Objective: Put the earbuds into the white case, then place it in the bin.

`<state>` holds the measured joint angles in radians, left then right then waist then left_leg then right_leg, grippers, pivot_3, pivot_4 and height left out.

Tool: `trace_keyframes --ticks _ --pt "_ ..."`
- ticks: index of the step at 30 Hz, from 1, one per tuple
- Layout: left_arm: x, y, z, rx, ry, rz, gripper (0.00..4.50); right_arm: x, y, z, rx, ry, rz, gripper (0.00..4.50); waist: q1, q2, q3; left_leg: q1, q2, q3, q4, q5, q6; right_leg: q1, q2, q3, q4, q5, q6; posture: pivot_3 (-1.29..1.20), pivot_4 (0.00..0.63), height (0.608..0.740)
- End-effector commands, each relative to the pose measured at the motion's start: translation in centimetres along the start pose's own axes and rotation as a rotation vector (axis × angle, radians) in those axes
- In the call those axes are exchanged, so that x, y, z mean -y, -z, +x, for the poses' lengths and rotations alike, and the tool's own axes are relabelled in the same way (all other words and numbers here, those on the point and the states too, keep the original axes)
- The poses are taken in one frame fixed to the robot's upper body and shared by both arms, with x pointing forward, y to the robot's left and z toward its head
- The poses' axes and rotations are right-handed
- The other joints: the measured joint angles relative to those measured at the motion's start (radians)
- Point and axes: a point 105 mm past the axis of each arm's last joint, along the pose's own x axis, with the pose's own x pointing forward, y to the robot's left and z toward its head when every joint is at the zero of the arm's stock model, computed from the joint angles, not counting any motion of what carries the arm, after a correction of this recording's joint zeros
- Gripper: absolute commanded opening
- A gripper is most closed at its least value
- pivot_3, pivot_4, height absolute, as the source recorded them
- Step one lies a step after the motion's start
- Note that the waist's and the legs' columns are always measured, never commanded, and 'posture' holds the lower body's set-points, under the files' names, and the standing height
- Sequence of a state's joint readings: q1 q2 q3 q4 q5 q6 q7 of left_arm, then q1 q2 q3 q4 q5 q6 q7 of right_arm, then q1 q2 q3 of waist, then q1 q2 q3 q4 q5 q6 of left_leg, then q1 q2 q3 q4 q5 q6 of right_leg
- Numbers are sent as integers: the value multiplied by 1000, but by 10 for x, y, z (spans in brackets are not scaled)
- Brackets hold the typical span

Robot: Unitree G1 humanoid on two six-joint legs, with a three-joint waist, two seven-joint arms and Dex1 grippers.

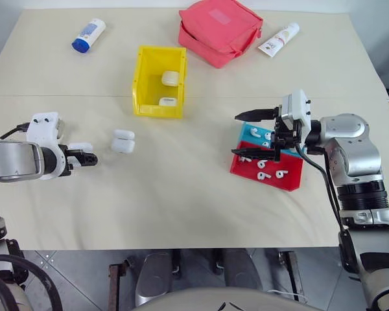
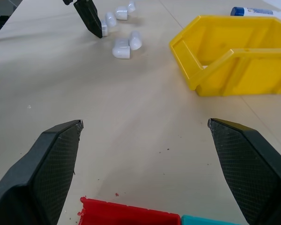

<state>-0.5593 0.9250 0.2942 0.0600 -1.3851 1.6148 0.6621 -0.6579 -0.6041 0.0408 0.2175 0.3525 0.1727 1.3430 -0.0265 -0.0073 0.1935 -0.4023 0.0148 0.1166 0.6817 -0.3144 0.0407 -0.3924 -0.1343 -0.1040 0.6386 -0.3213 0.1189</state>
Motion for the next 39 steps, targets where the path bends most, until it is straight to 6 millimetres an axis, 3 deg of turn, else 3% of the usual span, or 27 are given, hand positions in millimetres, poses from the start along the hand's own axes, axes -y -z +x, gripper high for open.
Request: trace_keyframes --ticks 1,2,5,9,16,18,21,28,31,34,39 --pt "2 -3 -3 5 15 -3 4500 0 -10 -1 13 6 -56 4481 0 0 0 0 0 0 0 0 0 0 0 0 0 0 0 0 150 740" --pt "2 -3 -3 3 14 -3 4500 0 -10 -1 14 7 -57 4481 0 0 0 0 0 0 0 0 0 0 0 0 0 0 0 0 150 740" --pt "-1 -1 -3 -6 -7 -10 3907 1 -9 -1 13 11 -58 4500 0 0 0 0 0 0 0 0 0 0 0 0 0 0 0 0 150 740" --pt "-2 2 -3 -11 -11 -18 2739 2 -9 -1 14 15 -62 4500 1 0 0 0 0 0 0 0 0 0 0 0 0 0 0 0 150 740" --pt "-3 -3 -18 52 3 22 2729 5 -9 -3 12 32 -71 4500 -1 0 0 0 0 0 0 0 0 0 0 0 0 0 0 0 150 740" --pt "16 -23 -44 216 66 151 2729 6 -11 -6 10 39 -76 4500 -1 -1 1 0 0 0 0 0 0 0 0 0 0 0 0 0 150 740" --pt "44 -34 -68 400 178 344 2729 8 -12 -10 3 49 -85 4500 -2 -2 1 -1 0 0 0 0 0 -1 1 0 0 0 0 0 150 740" --pt "98 -44 -91 740 531 702 2729 14 -18 -20 -10 85 -109 4500 2 -1 1 -1 0 4 -1 0 -2 -2 3 -4 -2 0 0 0 150 740" --pt "143 -53 -122 1109 946 846 2729 13 -19 -32 -54 110 -128 4500 16 2 2 -1 -1 6 -1 0 -1 -2 2 -4 -2 0 0 0 150 740" --pt "160 -52 -116 1185 1117 917 2729 12 -16 -43 -105 130 -141 4500 26 1 1 -2 0 7 1 0 -1 -3 3 -4 -2 0 1 0 150 740" --pt "193 -35 -94 1132 1411 999 2729 4 -6 -66 -251 178 -153 4500 32 0 1 -1 -1 8 1 0 2 -2 2 -5 -1 1 2 0 150 740"
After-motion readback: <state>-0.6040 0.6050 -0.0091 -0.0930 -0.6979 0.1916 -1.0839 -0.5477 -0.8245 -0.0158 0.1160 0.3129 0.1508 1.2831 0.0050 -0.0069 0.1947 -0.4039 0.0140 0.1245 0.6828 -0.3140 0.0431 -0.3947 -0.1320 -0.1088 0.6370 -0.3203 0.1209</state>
